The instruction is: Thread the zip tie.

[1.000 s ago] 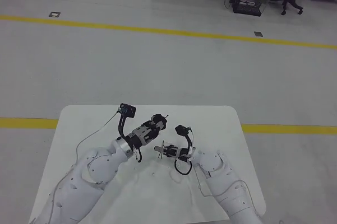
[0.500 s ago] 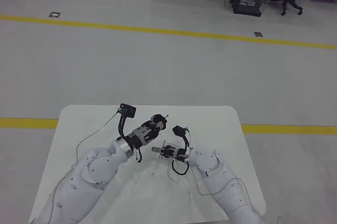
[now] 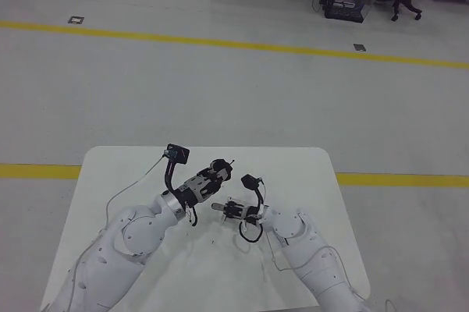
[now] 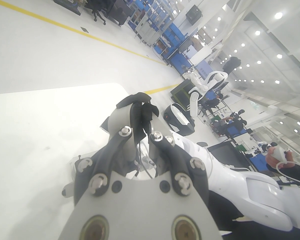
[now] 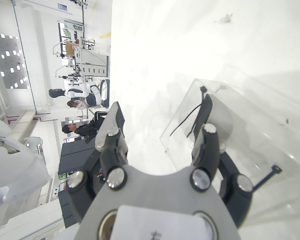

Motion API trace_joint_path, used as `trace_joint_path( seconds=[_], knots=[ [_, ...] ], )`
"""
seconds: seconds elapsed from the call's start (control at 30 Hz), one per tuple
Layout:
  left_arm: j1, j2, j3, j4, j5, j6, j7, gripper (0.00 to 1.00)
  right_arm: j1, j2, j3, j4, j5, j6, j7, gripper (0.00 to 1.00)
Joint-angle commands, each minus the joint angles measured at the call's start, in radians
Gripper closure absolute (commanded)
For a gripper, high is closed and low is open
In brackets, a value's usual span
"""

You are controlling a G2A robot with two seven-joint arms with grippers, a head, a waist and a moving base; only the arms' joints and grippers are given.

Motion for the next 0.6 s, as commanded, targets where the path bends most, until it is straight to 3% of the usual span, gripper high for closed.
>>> trace_joint_path(
  seconds=[0.0,0.37,0.57],
  knots=[
    [0.0,0.0,0.0,0.0,0.0,0.0,0.0,1.0,-0.001,0.001,0.0,-0.001,0.002,0.001,0.0,0.51],
    [0.0,0.0,0.0,0.0,0.0,0.0,0.0,1.0,0.0,0.006,-0.002,0.004,0.02,0.005,-0.001,0.63],
    [0.0,0.0,0.0,0.0,0.0,0.0,0.0,1.0,-0.001,0.009,-0.005,0.003,0.022,0.01,-0.003,0.75]
  ],
)
